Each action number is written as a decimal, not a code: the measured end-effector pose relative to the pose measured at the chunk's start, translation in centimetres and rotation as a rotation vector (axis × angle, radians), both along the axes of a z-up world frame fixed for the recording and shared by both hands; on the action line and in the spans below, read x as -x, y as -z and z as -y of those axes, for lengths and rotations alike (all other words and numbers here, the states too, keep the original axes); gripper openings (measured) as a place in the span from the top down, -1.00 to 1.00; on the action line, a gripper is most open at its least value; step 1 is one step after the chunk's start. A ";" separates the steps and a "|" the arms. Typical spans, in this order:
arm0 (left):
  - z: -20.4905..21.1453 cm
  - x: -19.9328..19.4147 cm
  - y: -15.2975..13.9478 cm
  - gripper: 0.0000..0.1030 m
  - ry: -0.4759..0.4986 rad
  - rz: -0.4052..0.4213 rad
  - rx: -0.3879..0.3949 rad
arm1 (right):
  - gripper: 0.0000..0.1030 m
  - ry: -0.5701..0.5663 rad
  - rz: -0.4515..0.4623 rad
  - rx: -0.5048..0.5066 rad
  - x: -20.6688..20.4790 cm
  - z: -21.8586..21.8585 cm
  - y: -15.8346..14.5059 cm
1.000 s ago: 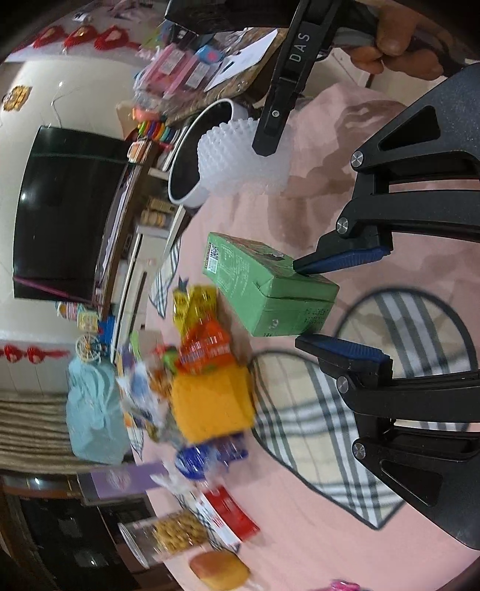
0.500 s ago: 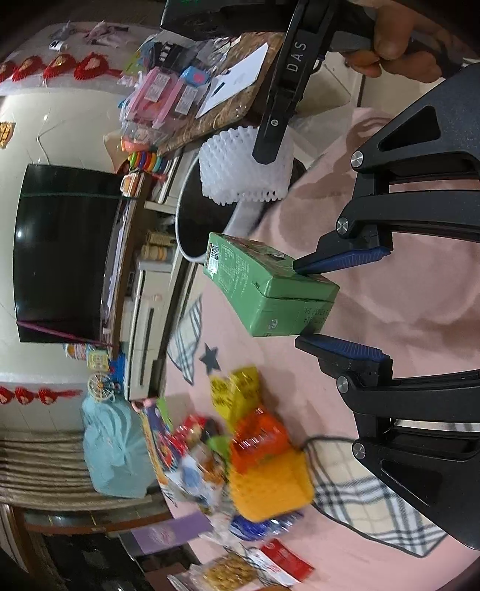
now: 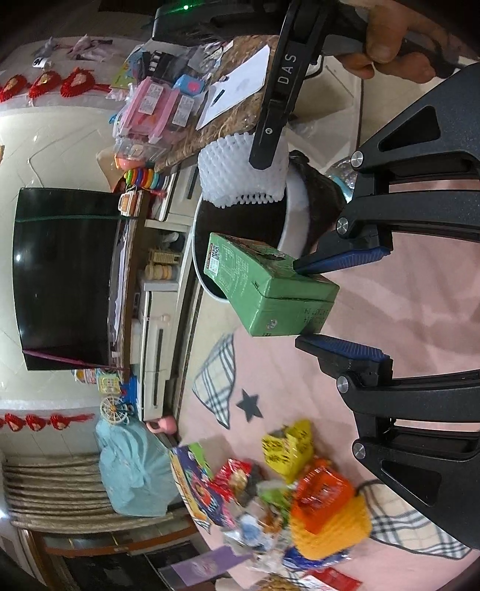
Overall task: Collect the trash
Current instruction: 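Carry the green carton and white foam net over the trash bin with both tools, then open both tools to drop the carton and foam net into the bin, then grasp the yellow foam net with the left tool while the right tool grasps the yellow chip bag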
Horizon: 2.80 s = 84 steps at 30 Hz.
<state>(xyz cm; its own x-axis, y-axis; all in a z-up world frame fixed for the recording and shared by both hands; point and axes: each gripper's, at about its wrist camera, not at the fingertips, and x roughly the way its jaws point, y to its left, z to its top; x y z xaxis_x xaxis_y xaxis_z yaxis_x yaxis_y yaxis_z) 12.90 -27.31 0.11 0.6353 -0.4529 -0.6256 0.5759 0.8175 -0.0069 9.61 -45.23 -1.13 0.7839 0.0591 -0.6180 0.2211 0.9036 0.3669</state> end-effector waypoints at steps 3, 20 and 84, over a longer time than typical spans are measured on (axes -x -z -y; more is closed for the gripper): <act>1.2 -0.4 -0.1 0.36 0.010 0.002 -0.009 | 0.53 0.014 -0.007 0.002 -0.5 1.2 0.0; 6.4 -2.5 0.5 0.36 0.058 0.003 -0.071 | 0.46 0.020 -0.065 0.029 -3.3 4.3 0.5; -21.0 -1.1 4.7 -0.49 -0.495 -0.158 0.071 | -0.93 -0.288 -0.061 0.010 -5.8 -15.3 4.4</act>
<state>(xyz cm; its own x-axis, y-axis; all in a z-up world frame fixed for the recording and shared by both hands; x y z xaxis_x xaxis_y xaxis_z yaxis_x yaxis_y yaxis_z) 14.02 -6.35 -4.55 0.6846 -0.1672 -0.7095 0.1084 0.9859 -0.1277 15.44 -29.96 -5.50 0.6974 0.2671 -0.6650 -0.0234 0.9359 0.3515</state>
